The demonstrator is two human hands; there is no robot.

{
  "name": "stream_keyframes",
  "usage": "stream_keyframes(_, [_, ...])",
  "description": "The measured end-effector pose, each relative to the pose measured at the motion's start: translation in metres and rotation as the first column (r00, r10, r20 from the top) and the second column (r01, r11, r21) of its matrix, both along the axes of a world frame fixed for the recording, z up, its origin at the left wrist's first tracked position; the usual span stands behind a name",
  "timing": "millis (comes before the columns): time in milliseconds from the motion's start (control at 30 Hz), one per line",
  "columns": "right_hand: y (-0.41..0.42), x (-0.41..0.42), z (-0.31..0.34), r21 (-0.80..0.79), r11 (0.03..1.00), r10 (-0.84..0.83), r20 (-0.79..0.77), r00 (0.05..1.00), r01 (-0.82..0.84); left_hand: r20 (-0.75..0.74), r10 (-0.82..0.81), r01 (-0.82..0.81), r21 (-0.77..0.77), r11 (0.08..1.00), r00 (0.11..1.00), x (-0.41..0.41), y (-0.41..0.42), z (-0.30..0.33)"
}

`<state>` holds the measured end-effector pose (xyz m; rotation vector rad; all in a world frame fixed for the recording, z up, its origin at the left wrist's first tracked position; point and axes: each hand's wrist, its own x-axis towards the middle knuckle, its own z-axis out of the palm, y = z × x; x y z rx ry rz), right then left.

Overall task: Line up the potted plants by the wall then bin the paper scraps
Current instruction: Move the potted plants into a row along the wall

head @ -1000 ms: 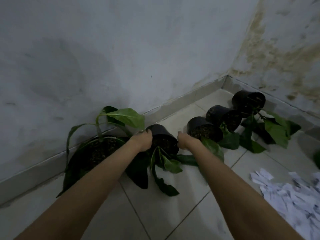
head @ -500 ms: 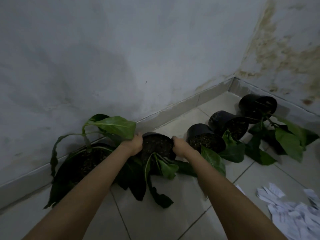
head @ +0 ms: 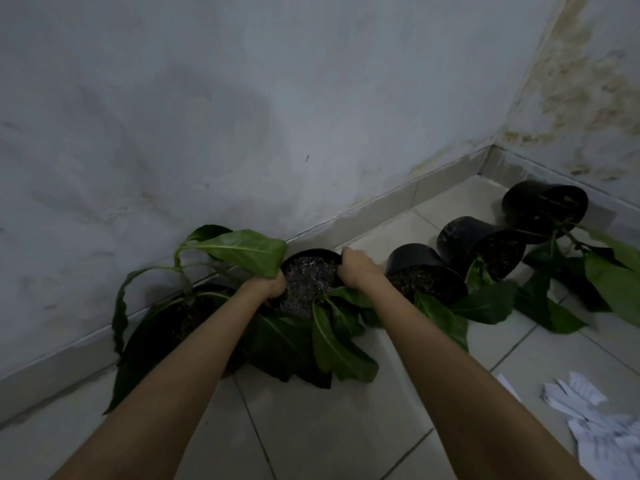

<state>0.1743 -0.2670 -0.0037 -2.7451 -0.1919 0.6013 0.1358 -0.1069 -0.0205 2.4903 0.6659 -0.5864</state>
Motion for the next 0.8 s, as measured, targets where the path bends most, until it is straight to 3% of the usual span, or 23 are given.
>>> stream_keyframes(100, [0.004, -0.004, -0.003, -0.047, 0.997, 0.067, 0.044, 0.997, -0.065, 0.064, -0.033, 0.032, 0.017, 0.999, 0.997, -0.005, -0.003, -0.002])
stream_keyframes(200, [0.0, -0.017, -0.014, -0.054, 0.994, 0.11, 0.258, 0.96, -0.099, 0.089, 0.012, -0.009, -0.029, 1.0, 0.996, -0.01, -0.003, -0.01])
stream_keyframes(300, [-0.01, -0.033, -0.025, 0.116, 0.992, -0.01, 0.415, 0.91, -0.042, 0.105, -0.019, 0.023, -0.034, 0.999, 0.994, -0.011, -0.005, -0.009])
stream_keyframes(400, [-0.018, -0.05, -0.034, 0.372, 0.927, -0.225, 0.445, 0.867, 0.05, 0.087, -0.055, 0.054, 0.009, 0.998, 0.995, -0.012, -0.006, -0.009])
stream_keyframes(500, [-0.023, -0.069, -0.039, 0.527, 0.808, -0.499, 0.373, 0.782, 0.264, 0.076, -0.12, 0.112, 0.095, 0.989, 0.99, -0.014, -0.009, -0.011])
stream_keyframes(600, [-0.025, -0.081, -0.042, 0.557, 0.651, -0.677, 0.119, 0.726, 0.516, -0.006, -0.143, 0.141, 0.198, 0.97, 0.99, -0.016, -0.01, -0.01])
stream_keyframes(700, [-0.017, -0.087, -0.051, 0.464, 0.626, -0.649, -0.135, 0.748, 0.627, -0.1, -0.144, 0.169, 0.308, 0.936, 0.984, -0.021, -0.016, 0.002])
stream_keyframes(800, [-0.004, -0.09, -0.048, 0.458, 0.633, -0.575, -0.262, 0.775, 0.625, -0.196, -0.229, 0.285, 0.335, 0.898, 0.953, -0.025, -0.016, 0.011])
